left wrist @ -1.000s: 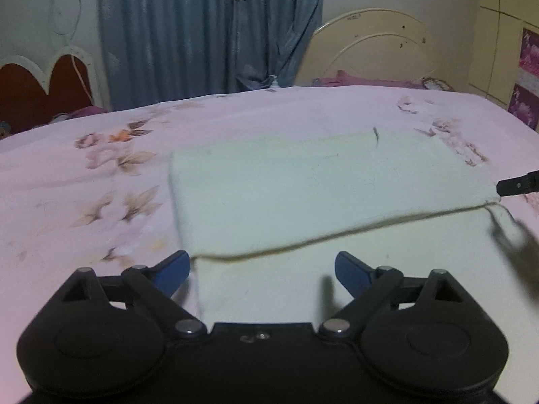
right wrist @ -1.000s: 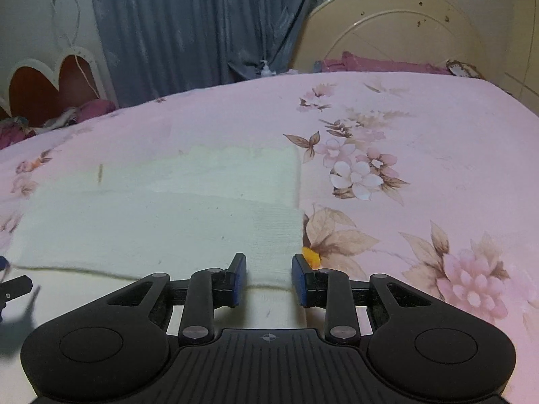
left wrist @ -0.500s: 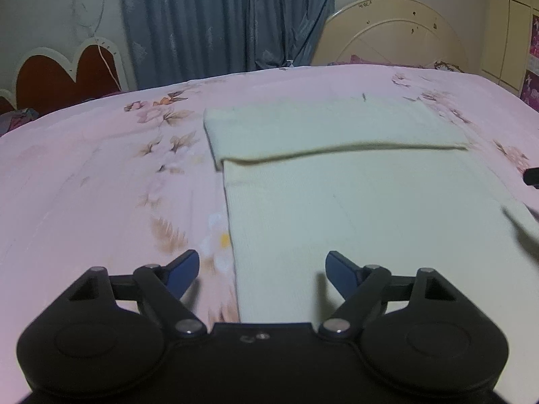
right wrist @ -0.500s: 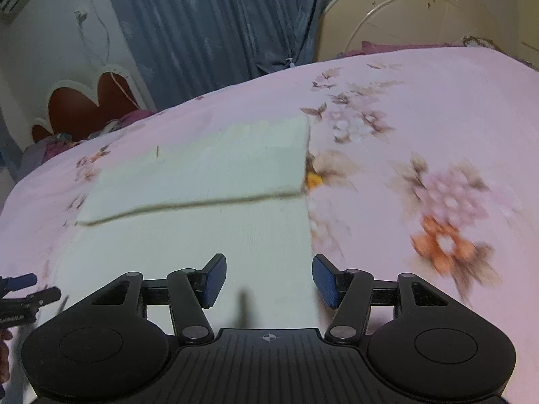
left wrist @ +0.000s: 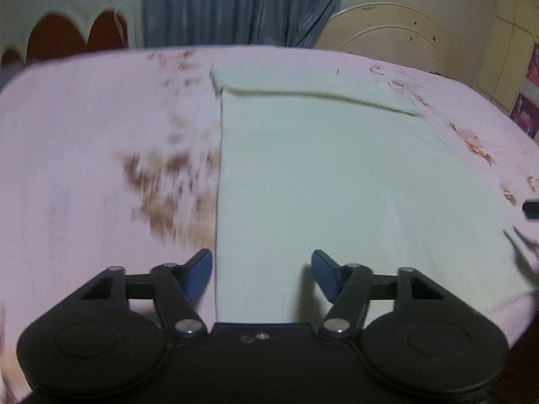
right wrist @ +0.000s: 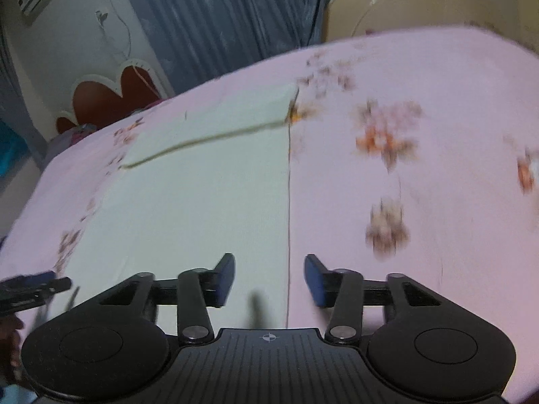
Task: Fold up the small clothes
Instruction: 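Move both grippers to the hem edge of the narrow folded sweater, then grasp the hem with both grippers and lift it toward the collar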
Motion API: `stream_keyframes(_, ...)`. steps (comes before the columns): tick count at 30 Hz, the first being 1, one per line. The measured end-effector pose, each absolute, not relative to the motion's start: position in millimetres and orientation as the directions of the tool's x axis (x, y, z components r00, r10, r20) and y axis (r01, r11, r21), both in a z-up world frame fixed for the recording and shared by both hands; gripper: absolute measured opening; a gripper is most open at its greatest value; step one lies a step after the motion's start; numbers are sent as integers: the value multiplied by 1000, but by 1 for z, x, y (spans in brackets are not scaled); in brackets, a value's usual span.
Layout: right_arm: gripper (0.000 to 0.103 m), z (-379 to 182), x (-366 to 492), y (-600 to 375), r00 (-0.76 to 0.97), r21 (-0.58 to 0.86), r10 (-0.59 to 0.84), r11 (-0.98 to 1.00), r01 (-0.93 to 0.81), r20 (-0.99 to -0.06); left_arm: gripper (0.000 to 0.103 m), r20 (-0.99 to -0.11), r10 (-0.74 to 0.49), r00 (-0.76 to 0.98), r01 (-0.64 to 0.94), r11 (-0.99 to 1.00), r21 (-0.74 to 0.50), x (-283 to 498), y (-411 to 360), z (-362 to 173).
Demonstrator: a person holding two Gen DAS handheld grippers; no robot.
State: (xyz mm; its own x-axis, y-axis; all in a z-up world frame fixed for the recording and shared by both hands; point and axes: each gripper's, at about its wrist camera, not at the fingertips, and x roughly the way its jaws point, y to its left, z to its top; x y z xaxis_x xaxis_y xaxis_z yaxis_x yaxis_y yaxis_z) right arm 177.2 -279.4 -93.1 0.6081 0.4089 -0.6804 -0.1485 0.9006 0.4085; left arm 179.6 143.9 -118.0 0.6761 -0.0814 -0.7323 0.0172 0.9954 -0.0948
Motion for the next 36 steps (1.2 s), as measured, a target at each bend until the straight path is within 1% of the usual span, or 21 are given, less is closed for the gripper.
stream_keyframes(5, 45, -111, 150, -291, 559, 508, 476, 854, -111, -678, 52, -710, -191, 677, -40, 955, -295, 153, 170, -126)
stream_keyframes(8, 45, -123, 141, -295, 528, 574, 521, 815, -75, -670, 52, -680, -314, 663, -45, 889, -455, 146, 187, -132)
stream_keyframes(10, 44, -132, 135, -298, 510, 651, 578, 758, -47, -637, 52, -645, -415, 642, -38, 823, -567, 147, 199, -140)
stream_keyframes(12, 41, -138, 130, -295, 495, 691, 616, 722, -43, -613, 51, -617, -455, 642, -50, 778, -626, 147, 208, -145)
stream_keyframes(15, 30, -142, 133, -293, 483, 737, 658, 675, -38, -578, 51, -567, -510, 647, -69, 701, -709, 151, 220, -155)
stream_keyframes(16, 20, -143, 135, -294, 482, 752, 669, 659, -32, -566, 51, -540, -532, 652, -73, 665, -744, 152, 224, -158)
stream_keyframes(17, 17, -144, 137, -295, 483, 760, 674, 649, -25, -559, 51, -519, -546, 658, -76, 637, -767, 153, 228, -161)
stream_keyframes(20, 17, -141, 141, -300, 494, 775, 684, 631, -33, -536, 49, -491, -518, 700, -77, 629, -773, 151, 227, -158)
stream_keyframes(23, 17, -137, 151, -306, 514, 761, 662, 648, -27, -545, 51, -525, -482, 701, -94, 668, -739, 166, 227, -156)
stream_keyframes(25, 17, -137, 160, -309, 526, 755, 649, 655, -20, -549, 50, -534, -488, 691, -84, 679, -729, 177, 225, -158)
stream_keyframes(30, 17, -143, 176, -309, 526, 752, 641, 659, -5, -559, 50, -518, -531, 671, -44, 668, -743, 187, 215, -164)
stream_keyframes(33, 17, -144, 168, -306, 483, 755, 675, 654, -43, -557, 44, -515, -550, 658, -28, 666, -746, 175, 215, -165)
stream_keyframes(35, 17, -146, 157, -301, 457, 747, 688, 661, -74, -564, 39, -520, -547, 656, -19, 676, -736, 164, 214, -167)
stream_keyframes(36, 17, -145, 153, -300, 456, 742, 689, 665, -87, -563, 33, -525, -539, 659, -24, 682, -731, 160, 215, -169)
